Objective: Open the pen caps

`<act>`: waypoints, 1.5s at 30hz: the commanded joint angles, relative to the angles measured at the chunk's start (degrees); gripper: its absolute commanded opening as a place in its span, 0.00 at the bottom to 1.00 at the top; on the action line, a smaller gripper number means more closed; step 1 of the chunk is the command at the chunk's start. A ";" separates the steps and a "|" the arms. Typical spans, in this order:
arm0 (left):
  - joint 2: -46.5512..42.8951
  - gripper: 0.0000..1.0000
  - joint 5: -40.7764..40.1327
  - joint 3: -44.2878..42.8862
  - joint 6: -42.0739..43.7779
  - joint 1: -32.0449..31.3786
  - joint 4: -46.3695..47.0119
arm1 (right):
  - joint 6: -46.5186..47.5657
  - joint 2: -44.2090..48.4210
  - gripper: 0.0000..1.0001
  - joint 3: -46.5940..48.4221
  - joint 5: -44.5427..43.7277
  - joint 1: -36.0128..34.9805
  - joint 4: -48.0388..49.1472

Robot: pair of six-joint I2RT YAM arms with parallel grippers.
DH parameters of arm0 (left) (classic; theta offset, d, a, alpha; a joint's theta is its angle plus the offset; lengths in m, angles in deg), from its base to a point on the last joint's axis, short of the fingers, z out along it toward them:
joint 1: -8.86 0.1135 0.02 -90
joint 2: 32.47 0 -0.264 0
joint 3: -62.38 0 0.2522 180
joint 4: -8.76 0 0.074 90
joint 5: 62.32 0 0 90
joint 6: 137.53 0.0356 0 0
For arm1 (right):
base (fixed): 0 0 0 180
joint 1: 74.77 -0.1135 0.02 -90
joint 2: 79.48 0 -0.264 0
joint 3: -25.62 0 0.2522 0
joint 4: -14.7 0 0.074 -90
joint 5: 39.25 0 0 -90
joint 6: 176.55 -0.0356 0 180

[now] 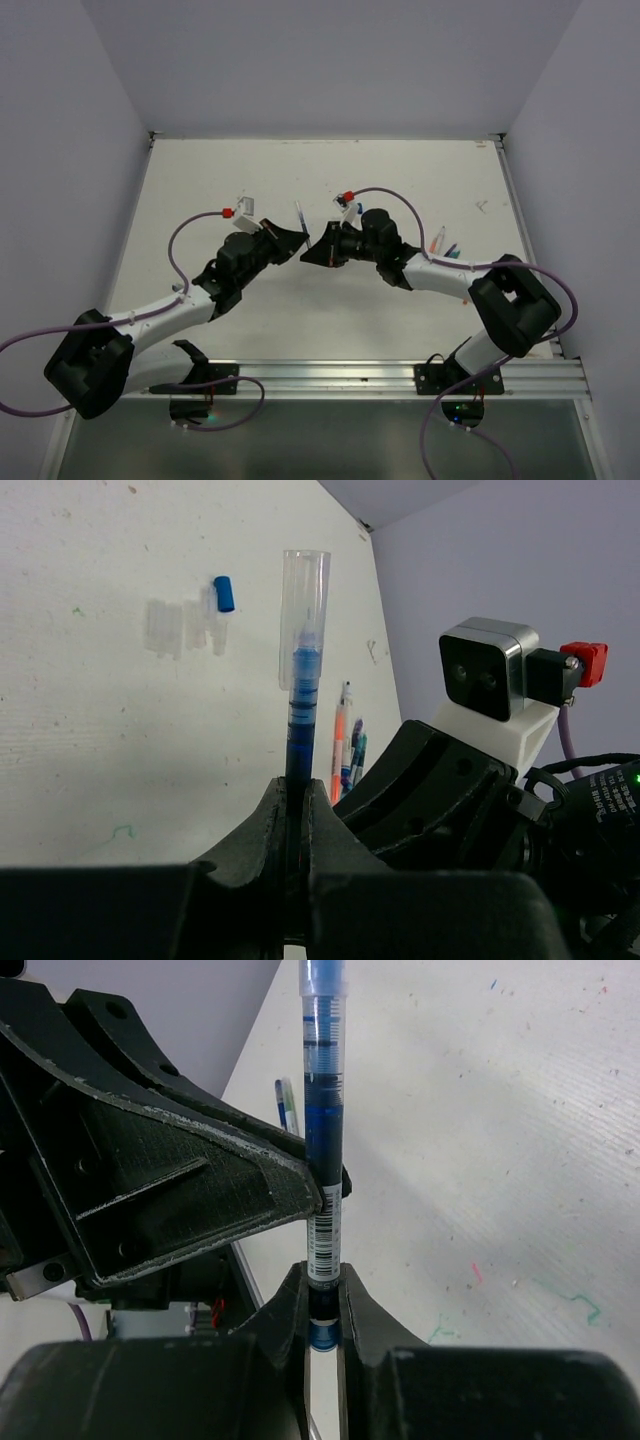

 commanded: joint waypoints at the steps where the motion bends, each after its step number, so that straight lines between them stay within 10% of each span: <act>1: -1.35 0.00 0.98 -1.69 -0.92 -0.36 -0.30 | 2.46 0.77 0.00 2.72 -2.65 0.20 -0.38; 5: -2.05 0.05 0.20 -3.62 4.07 -0.36 -3.45 | 3.34 2.17 0.00 2.46 -3.00 0.20 -3.18; 9: -3.63 0.54 -5.42 -7.74 10.15 -0.27 -10.66 | 4.22 3.93 0.00 1.58 -2.04 0.20 -6.01; 16: -3.73 0.63 -7.55 -12.68 16.84 2.09 -15.86 | 3.61 7.18 0.00 -1.14 3.06 0.19 -6.45; 37: 1.28 0.56 1.86 -12.50 17.02 4.30 -8.74 | 0.27 6.57 0.00 -2.03 8.07 -0.33 -2.41; 40: 2.08 0.45 2.47 -12.68 17.45 4.38 -8.47 | 0.35 6.13 0.00 -1.85 8.25 -0.33 -2.75; 45: 3.48 0.00 1.52 -14.96 19.47 4.47 -11.63 | 2.89 6.74 0.00 -1.94 5.80 -0.42 -7.05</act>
